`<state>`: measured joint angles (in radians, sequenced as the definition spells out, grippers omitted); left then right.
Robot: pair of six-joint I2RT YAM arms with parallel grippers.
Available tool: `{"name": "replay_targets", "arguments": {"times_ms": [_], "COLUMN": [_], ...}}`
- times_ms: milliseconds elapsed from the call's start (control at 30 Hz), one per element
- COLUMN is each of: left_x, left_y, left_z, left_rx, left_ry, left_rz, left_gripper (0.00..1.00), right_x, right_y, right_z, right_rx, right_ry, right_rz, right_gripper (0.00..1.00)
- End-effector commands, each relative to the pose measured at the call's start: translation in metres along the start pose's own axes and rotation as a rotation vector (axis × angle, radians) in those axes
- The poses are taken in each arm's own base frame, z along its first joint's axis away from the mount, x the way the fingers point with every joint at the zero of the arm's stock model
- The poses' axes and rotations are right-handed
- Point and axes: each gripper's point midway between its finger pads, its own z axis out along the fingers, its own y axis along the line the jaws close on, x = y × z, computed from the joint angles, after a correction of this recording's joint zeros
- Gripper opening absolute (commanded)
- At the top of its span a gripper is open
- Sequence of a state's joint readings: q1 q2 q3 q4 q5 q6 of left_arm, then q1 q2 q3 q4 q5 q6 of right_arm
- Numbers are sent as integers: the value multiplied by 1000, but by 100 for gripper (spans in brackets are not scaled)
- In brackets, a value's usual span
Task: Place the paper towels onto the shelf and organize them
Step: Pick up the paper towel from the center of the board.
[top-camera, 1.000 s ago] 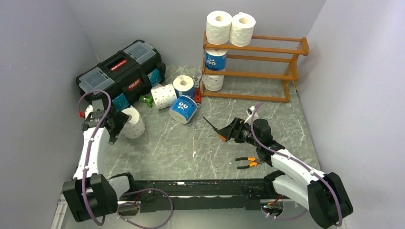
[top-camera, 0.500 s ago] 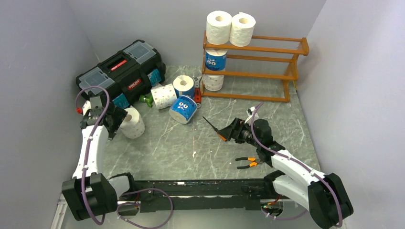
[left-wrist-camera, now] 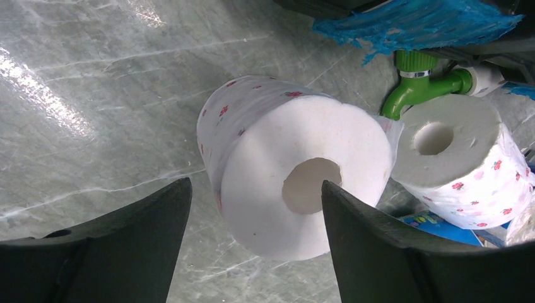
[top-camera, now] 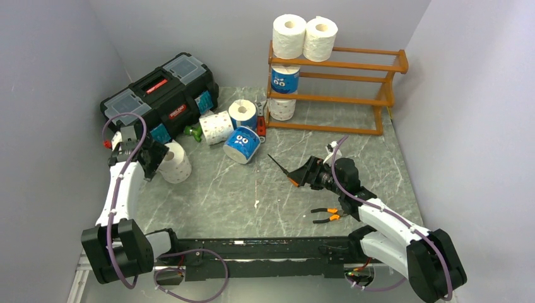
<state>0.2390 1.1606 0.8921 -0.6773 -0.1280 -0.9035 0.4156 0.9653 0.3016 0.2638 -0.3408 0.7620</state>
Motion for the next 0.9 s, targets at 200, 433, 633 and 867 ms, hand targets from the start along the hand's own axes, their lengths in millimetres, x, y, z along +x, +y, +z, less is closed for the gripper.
{"name": "replay_targets", "arguments": {"times_ms": [200,433,633,867], "left_x": [-1,3,5,8], "left_y": [-3,-2,-1,0], "left_z": [2,5,6,8], "left_rx": [30,25,24,28], "left_ry": [-10,5,10,21], "left_rz": [-15,-19,-19,-15], "left_gripper": [74,69,64,59], "right_x": [-10,-9,-9,-8], "right_y": [6,6,5,4], "right_z": [3,3,3,4], "right_rx": [-27,-26,-24,-22], "right_ry": [-38,-38,-37,-31], "right_rz": [-18,-15,-12,-6], "right_gripper": [79,79,79,79]}}
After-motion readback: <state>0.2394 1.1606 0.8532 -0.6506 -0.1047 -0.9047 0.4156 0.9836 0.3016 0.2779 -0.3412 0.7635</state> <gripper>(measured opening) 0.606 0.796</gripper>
